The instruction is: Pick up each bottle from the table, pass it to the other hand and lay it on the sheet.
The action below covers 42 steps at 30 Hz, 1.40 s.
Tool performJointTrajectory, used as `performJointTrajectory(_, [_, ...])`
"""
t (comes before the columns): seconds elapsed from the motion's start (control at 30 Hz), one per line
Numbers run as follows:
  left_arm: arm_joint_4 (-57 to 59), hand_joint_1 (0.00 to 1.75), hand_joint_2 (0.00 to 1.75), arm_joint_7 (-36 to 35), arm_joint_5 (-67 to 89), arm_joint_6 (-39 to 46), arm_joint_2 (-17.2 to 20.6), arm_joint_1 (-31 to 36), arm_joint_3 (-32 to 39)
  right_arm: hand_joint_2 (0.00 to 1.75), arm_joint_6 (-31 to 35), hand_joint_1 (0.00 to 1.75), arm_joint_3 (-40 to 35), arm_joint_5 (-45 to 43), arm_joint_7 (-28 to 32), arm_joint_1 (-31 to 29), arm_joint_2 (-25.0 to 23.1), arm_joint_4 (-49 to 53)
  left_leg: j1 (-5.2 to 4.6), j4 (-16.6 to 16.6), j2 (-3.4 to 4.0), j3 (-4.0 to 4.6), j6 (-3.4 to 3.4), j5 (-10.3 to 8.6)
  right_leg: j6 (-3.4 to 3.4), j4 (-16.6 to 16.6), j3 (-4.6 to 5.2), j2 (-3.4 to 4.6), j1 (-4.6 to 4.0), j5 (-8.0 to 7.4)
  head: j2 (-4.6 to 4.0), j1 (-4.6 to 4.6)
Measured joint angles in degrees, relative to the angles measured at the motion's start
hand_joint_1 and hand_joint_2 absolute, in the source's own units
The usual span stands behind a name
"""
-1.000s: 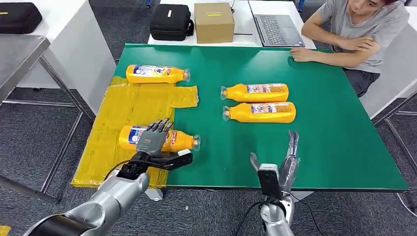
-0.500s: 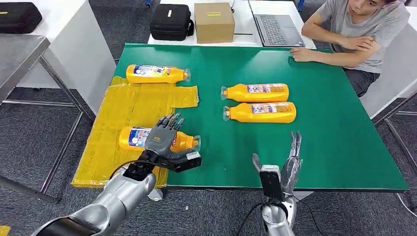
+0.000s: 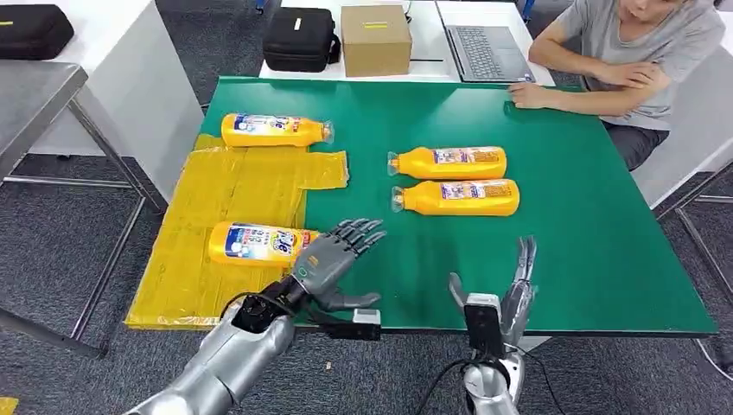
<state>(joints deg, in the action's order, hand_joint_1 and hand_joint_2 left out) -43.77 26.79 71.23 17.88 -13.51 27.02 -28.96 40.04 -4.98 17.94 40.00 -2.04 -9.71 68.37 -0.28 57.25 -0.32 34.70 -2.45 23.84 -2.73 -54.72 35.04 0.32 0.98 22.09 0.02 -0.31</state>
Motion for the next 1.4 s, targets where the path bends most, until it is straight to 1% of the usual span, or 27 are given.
performJointTrajectory(0.13, [-4.2,0.0,0.0,1.9,-3.0,-0.7,0.6,-1.3,-2.1,1.75,0.0,0.0,-0.5,-0.7,0.0,0.0,0.3,0.0,0.0,0.0,-0.02,0.01,0.0,0.0,0.0,0.0,0.0,-0.01,0.0,0.0,0.0,0.0])
performJointTrajectory(0.17, [-5.1,0.0,0.0,2.8,-4.7,-0.7,0.7,-1.7,-2.6,0.0,0.0,0.0,-0.8,-1.5,0.0,0.0,0.5,0.0,0.0,0.0,-0.02,0.01,0.0,0.0,0.0,0.0,0.0,-0.01,0.0,0.0,0.0,0.0])
performJointTrajectory(0.2, [-6.1,0.0,1.75,3.9,-6.7,-0.7,0.8,-1.9,-2.9,0.0,0.0,0.0,-1.1,-2.0,0.0,-0.1,0.5,0.0,0.0,0.0,-0.02,0.01,0.0,0.0,0.0,0.0,0.0,-0.01,0.0,0.0,0.0,0.0])
performJointTrajectory(0.3, [-8.2,0.0,1.75,10.4,-18.2,-3.4,1.2,-2.3,-4.2,0.0,0.0,0.0,-1.1,-4.0,0.0,-0.2,0.5,0.3,0.0,0.0,-0.02,0.01,0.0,0.0,0.0,0.0,0.0,-0.01,0.0,0.0,0.0,0.0])
performJointTrajectory(0.37, [-9.8,0.0,1.75,12.7,-29.8,-4.6,1.7,-2.9,-5.9,0.0,0.0,0.0,-0.5,-4.0,0.0,-0.5,-0.1,0.3,0.0,0.0,-0.01,0.0,0.0,0.0,0.0,0.0,0.0,0.0,0.0,0.0,0.0,-0.02])
performJointTrajectory(0.4, [-10.2,0.0,1.75,12.9,-33.7,-4.2,1.8,-2.9,-6.8,0.0,0.0,0.0,-0.5,-4.0,0.0,-0.5,-0.2,0.3,0.0,0.0,-0.02,0.0,0.0,0.0,0.0,0.0,0.0,-0.01,0.0,0.0,0.0,0.0])
performJointTrajectory(0.5, [-10.5,0.0,1.75,13.3,-42.0,0.9,2.3,-2.9,-10.5,0.0,0.0,0.0,-0.5,-1.8,0.0,-0.5,-0.6,0.7,0.0,0.0,-0.03,0.01,0.0,0.0,0.0,0.0,0.0,-0.03,0.0,0.0,0.0,-0.02])
performJointTrajectory(0.53, [-10.5,0.0,1.75,13.3,-43.5,2.0,2.3,-2.9,-11.5,1.75,0.0,0.0,-0.5,-1.1,0.0,-0.4,-0.6,1.0,0.0,0.0,-0.03,0.01,0.0,0.0,0.0,0.0,0.0,-0.02,0.0,0.0,-0.02,-0.02])
performJointTrajectory(0.63, [-10.5,0.0,1.75,13.3,-46.8,4.3,2.4,-3.0,-14.4,1.75,0.0,0.0,-0.6,0.4,0.0,-0.3,-1.0,1.5,0.0,0.0,-0.03,0.01,0.0,0.0,0.0,0.0,0.0,-0.02,0.0,0.0,0.0,0.0])
performJointTrajectory(0.67, [-10.7,0.0,1.75,13.3,-48.6,5.3,2.5,-3.0,-15.3,1.75,0.0,0.0,-0.8,-0.8,0.0,-0.3,-1.0,1.7,0.0,0.0,-0.03,0.01,0.0,0.0,0.0,0.0,0.0,-0.02,0.0,0.0,0.0,0.0])
performJointTrajectory(0.77, [-11.0,0.0,1.75,13.3,-53.5,7.6,2.6,-3.2,-17.3,1.75,0.0,0.0,-2.9,-7.7,0.0,-0.3,-0.8,1.7,0.0,0.0,-0.03,0.01,0.0,0.0,0.01,0.0,0.0,-0.02,0.0,0.01,0.0,0.0])
performJointTrajectory(0.93, [-11.5,0.0,1.75,13.3,-56.9,9.9,2.6,-4.0,-18.9,1.75,-0.5,0.0,-6.4,-10.8,0.0,-0.2,0.0,1.7,0.0,0.0,-0.02,0.01,0.0,0.0,0.01,0.0,0.01,-0.02,0.0,0.01,0.0,-0.02])
performJointTrajectory(0.97, [-11.5,0.0,0.0,13.3,-57.6,10.4,2.6,-4.2,-19.0,1.75,-1.7,0.0,-7.1,-12.6,0.0,0.0,0.2,2.0,0.0,0.0,-0.02,0.01,0.0,0.0,0.01,0.0,0.01,-0.02,-0.01,0.01,0.0,0.0])
performJointTrajectory(1.03, [-11.5,0.0,0.0,13.3,-58.8,11.7,2.6,-4.6,-19.0,1.75,-3.6,0.0,-7.8,-14.6,0.0,0.8,0.6,3.4,0.0,0.0,-0.02,0.01,0.0,0.0,0.01,0.0,0.01,-0.02,0.0,0.01,0.0,0.0])
performJointTrajectory(1.17, [-12.6,0.0,0.0,13.3,-60.9,16.0,2.5,-6.2,-17.9,1.75,-5.2,0.0,-8.8,-16.6,0.0,3.0,1.3,7.8,0.0,0.0,-0.02,0.02,0.0,0.01,0.02,0.0,0.03,-0.02,-0.01,0.03,0.0,0.0])
performJointTrajectory(1.3, [-13.9,0.0,0.0,13.3,-63.4,15.1,2.3,-7.2,-16.6,1.75,-5.8,0.0,-8.7,-18.6,0.0,4.5,1.5,11.9,0.0,0.0,-0.03,0.03,0.0,0.01,0.03,0.0,0.03,-0.02,0.0,0.03,0.0,0.0])
performJointTrajectory(1.4, [-15.8,0.0,0.0,13.3,-65.5,15.2,1.8,-8.1,-15.1,1.75,-6.8,0.0,-7.6,-20.2,0.0,5.8,0.3,13.9,0.0,0.0,-0.03,0.03,0.0,0.01,0.03,0.0,0.04,-0.02,0.0,0.03,-0.02,-0.02])
